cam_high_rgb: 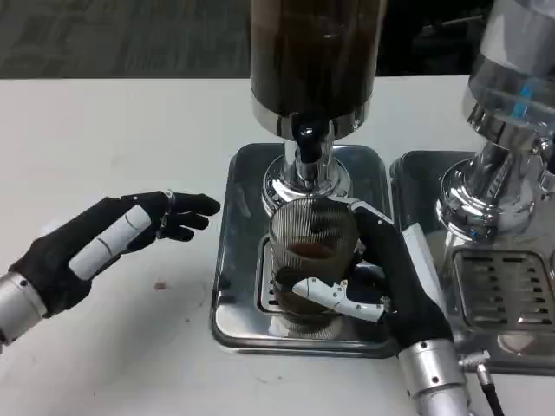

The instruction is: Grasp the cup under the faucet to collect the drink, then remove the cup.

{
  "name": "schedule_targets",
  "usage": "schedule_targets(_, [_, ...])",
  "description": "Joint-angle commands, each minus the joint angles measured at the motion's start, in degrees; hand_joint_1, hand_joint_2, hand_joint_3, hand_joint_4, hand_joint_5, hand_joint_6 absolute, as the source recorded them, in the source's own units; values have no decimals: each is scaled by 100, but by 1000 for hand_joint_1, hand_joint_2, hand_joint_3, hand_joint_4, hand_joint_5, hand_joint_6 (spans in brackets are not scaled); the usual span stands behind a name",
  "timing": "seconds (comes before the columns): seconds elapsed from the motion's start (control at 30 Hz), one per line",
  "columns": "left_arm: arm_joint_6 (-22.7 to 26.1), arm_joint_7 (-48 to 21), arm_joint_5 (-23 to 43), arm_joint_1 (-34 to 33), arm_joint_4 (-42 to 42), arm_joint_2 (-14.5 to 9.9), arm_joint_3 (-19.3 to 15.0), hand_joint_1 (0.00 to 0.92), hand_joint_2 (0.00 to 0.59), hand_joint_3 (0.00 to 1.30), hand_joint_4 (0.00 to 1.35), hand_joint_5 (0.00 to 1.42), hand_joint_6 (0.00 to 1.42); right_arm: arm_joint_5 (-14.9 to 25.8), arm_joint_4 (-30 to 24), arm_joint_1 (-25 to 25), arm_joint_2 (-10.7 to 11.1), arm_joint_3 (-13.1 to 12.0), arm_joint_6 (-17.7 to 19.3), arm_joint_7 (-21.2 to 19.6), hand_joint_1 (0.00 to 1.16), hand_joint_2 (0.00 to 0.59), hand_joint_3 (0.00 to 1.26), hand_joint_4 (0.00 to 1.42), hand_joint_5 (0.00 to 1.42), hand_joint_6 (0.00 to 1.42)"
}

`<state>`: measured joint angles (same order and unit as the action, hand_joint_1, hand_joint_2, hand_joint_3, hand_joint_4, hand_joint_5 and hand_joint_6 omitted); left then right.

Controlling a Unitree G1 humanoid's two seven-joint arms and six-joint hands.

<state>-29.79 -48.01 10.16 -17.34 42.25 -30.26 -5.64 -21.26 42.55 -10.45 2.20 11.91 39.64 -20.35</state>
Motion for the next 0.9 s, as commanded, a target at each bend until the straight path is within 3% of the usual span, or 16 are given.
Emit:
schedule_targets(0.03, [-101,0,-115,-49,74,-11,52,0,147,370,224,227,247,-111,-101,136,35,-26,84,-204,846,186,674,734,896,1137])
schedule_targets(0.13, [-112,-7,-118,-73,91,-3,62,0,149,370,224,227,247,-156,-225,239,58,-36,126,-266,848,186,699,753,927,1158])
schedule_targets(0.3, [-134,-19,-130,-119,144,26,97,0,152,370,224,227,247,-196,-515,468,86,-66,155,-322,949,128,723,780,969,1241])
schedule_targets(0.53, [-222,-28,-168,-126,182,59,110,0,154,361,217,230,248,-162,-1087,835,135,-121,159,-267,1008,98,778,826,996,1263])
schedule_targets(0.9, [-526,-45,-217,27,-76,39,218,0,132,329,182,209,236,-21,-2002,1240,199,-246,-33,44,1027,95,805,853,1010,1283])
